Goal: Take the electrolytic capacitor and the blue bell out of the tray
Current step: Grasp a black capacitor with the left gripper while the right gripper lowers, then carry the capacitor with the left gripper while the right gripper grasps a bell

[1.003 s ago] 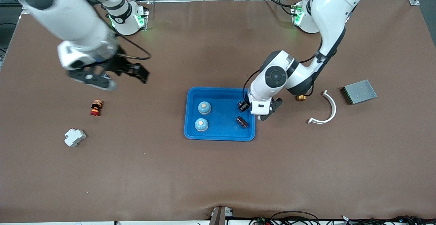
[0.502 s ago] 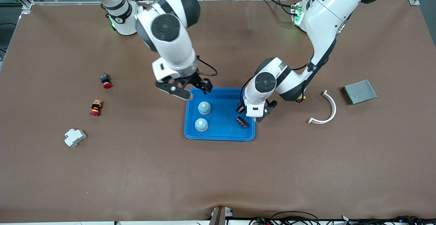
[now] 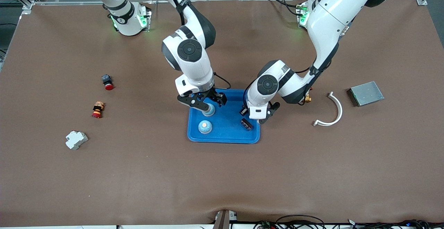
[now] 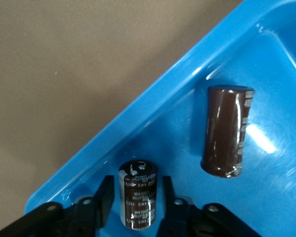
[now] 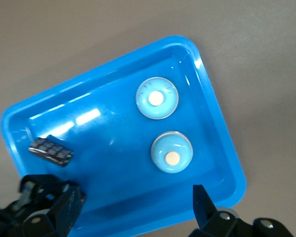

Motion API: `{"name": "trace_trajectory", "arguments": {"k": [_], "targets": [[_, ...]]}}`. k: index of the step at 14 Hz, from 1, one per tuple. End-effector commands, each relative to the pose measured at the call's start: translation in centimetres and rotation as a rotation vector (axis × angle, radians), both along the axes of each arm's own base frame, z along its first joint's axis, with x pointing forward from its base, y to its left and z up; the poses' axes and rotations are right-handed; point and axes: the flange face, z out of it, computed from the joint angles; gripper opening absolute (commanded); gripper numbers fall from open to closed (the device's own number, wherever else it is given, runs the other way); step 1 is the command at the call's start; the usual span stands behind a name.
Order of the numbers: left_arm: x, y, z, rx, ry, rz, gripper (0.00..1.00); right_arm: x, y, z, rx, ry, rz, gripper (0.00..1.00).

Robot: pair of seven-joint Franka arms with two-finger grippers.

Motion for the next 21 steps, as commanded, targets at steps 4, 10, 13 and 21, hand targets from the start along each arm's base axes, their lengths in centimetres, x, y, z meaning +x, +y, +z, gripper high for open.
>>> {"name": "trace_trajectory", "arguments": {"k": [4,10,13,21], "targets": [[2.6,0.6,3.5,0.006,-0.080,0.010,0.00,-0.1,0.5,-5.3,-0.056,-0.021,0.008,1.00],[7.7,8.0,13.2,0.069,-0.154,-0.013,0.00,1.2,-0.5,-9.4,-0.073,-0.062,0.021,1.00],[9.2,15.3,14.7,0.137,-0.080,-0.072,0.00,1.1,-0.8,-10.8,-0.091,-0.057,0.027,1.00],[8.9,33.0,10.2,0.169,0.096,-0.149,0.00,-0.6,0.0,-12.7,-0.114,-0.038,0.051,1.00]]}}
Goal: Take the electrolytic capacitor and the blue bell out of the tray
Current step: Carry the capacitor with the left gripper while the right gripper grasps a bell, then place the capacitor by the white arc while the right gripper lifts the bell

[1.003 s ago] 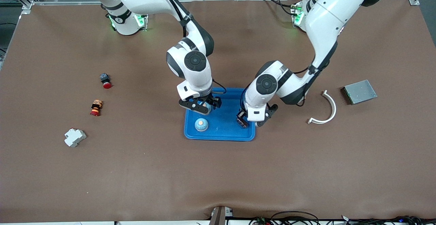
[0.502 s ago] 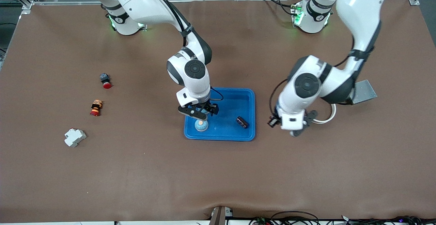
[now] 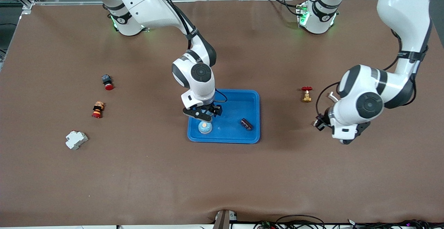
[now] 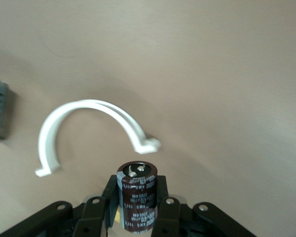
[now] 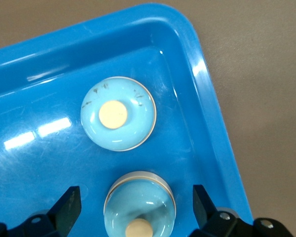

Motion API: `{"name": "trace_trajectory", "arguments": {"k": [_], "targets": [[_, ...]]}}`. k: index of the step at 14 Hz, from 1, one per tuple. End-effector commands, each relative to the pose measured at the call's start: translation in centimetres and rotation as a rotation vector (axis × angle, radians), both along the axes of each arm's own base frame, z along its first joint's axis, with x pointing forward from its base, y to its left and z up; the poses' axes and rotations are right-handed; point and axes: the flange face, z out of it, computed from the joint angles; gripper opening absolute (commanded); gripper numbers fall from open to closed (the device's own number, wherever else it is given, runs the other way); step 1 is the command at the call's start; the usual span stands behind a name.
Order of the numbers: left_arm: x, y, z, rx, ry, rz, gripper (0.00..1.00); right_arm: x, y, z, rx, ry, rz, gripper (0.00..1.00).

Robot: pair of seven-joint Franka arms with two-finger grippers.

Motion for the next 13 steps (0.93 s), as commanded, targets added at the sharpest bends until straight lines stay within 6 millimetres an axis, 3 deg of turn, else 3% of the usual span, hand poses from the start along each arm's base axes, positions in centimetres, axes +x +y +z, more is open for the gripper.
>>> {"name": "trace_trajectory", "arguments": {"k": [1,4,7,8,10,12,13], "targets": [[-2.1,3.8,-1.3,0.013,0.046,-0.046,0.00,-0.8,0.7,-0.2,-0.004,-0.014,-0.008,1.00],[-3.6,7.5,-3.7,-0.005,0.089,-0.054,0.00,-1.4,1.3,-1.0,-0.007,-0.011,0.000,1.00],[-5.2,7.2,-5.9,-0.018,0.100,-0.066,0.00,-1.5,1.2,-1.5,-0.011,-0.007,0.001,1.00],[-5.7,7.0,-6.8,-0.026,0.089,-0.070,0.00,-1.3,1.0,-1.6,-0.015,-0.004,-0.003,0.85],[-6.2,6.5,-8.2,-0.048,0.048,-0.077,0.00,-0.8,0.4,-1.5,-0.011,-0.001,-0.003,0.67],[-6.6,6.3,-9.0,-0.056,0.054,-0.078,0.02,-0.6,0.6,-1.5,0.003,-0.007,-0.010,0.08],[-6.7,6.3,-9.1,-0.057,0.057,-0.078,0.17,-0.7,0.9,-1.6,0.012,-0.014,-0.018,0.00]]}}
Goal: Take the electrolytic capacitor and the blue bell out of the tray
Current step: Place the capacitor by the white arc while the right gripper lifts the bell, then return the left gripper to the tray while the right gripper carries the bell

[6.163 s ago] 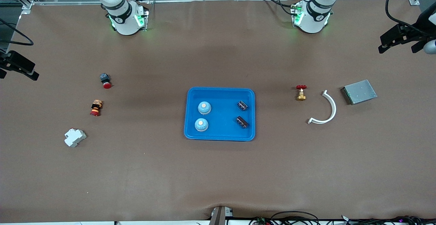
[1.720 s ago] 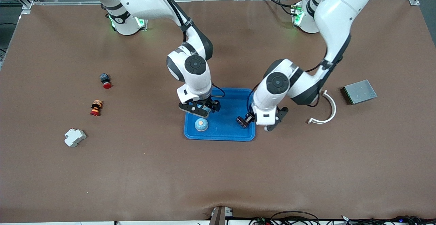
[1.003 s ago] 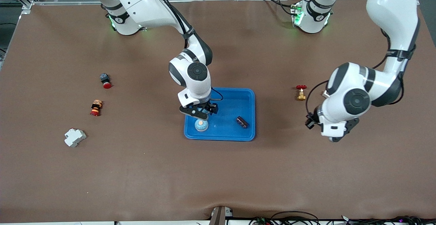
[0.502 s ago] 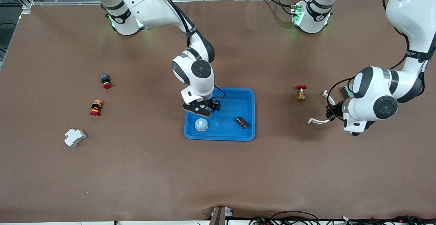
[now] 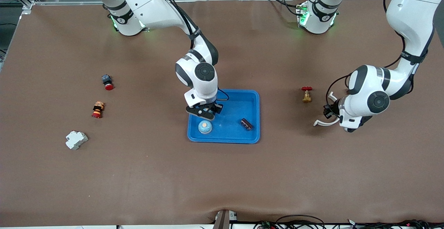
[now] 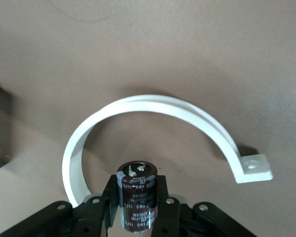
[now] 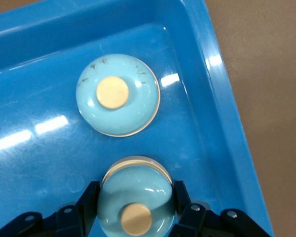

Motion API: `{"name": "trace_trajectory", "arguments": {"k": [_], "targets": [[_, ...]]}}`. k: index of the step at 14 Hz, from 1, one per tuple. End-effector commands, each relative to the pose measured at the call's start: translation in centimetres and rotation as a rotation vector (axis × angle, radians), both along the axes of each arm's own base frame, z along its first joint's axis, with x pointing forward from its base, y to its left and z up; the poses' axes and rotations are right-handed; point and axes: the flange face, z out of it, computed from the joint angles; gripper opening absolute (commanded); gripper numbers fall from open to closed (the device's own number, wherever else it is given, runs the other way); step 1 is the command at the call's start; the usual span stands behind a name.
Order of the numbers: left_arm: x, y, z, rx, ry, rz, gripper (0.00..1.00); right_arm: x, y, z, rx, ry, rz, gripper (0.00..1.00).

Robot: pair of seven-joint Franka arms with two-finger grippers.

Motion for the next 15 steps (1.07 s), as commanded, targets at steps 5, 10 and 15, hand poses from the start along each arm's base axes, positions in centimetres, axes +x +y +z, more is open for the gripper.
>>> {"name": "trace_trajectory", "arguments": {"k": [5,10,15], "targets": [[-0.5,-0.5,0.8,0.017,-0.017,-0.024,1.00,-0.1,1.1,1.1,0.026,-0.023,0.013,0.00],[4.4,-3.6,8.1,0.002,-0.135,-0.036,1.00,1.8,-1.5,6.4,-0.046,0.046,0.218,0.00],[7.7,-10.7,13.4,-0.024,-0.229,0.006,1.00,2.4,-7.1,8.5,-0.070,0.094,0.327,0.00]]}}
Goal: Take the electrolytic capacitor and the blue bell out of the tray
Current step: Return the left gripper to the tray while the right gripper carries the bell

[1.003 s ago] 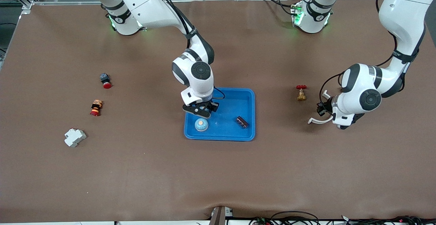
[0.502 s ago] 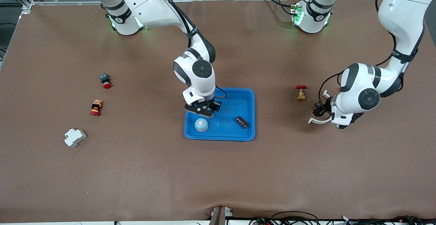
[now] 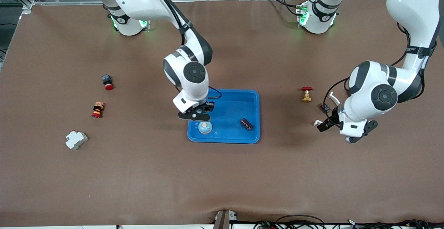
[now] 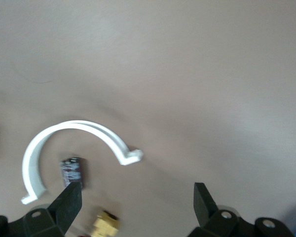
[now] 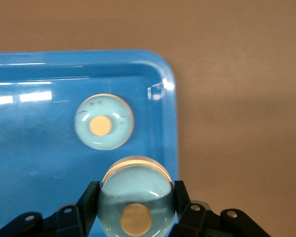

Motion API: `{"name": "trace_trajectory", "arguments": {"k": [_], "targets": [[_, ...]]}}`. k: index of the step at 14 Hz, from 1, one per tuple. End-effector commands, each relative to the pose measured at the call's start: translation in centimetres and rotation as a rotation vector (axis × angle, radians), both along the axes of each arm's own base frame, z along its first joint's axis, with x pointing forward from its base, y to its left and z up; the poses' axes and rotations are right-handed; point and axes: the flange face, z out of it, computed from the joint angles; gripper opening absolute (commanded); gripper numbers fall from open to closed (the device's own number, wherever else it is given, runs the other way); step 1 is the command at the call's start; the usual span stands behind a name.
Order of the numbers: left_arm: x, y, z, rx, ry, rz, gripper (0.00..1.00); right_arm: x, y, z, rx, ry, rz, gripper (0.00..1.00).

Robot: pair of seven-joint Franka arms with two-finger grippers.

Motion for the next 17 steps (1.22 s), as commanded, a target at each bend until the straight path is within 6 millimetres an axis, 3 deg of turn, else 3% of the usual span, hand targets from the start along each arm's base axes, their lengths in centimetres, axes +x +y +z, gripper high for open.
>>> {"name": "trace_trajectory", "arguments": {"k": [1,4,7,10,12,17], "targets": [[1.7,-4.2,1.5,-0.024,-0.025,0.070,1.00,-0.5,-3.9,1.6,-0.001,0.025,0.067,0.00],[2.2,-10.1,1.7,-0.060,-0.041,0.110,1.00,0.7,-8.7,3.8,0.005,0.034,0.135,0.00],[0.7,-16.7,0.9,-0.073,-0.030,0.133,1.00,1.9,-14.4,5.5,0.010,0.043,0.206,0.00],[-0.2,-22.5,-0.4,-0.099,-0.022,0.211,1.00,1.5,-19.1,6.5,0.014,0.053,0.264,0.00],[-0.6,-25.4,-1.6,-0.098,-0.043,0.254,0.97,1.1,-22.7,6.8,0.018,0.057,0.297,0.00],[-2.6,-29.1,-7.4,-0.032,-0.076,0.302,0.81,0.0,-32.9,6.4,0.028,0.075,0.418,0.00]]}}
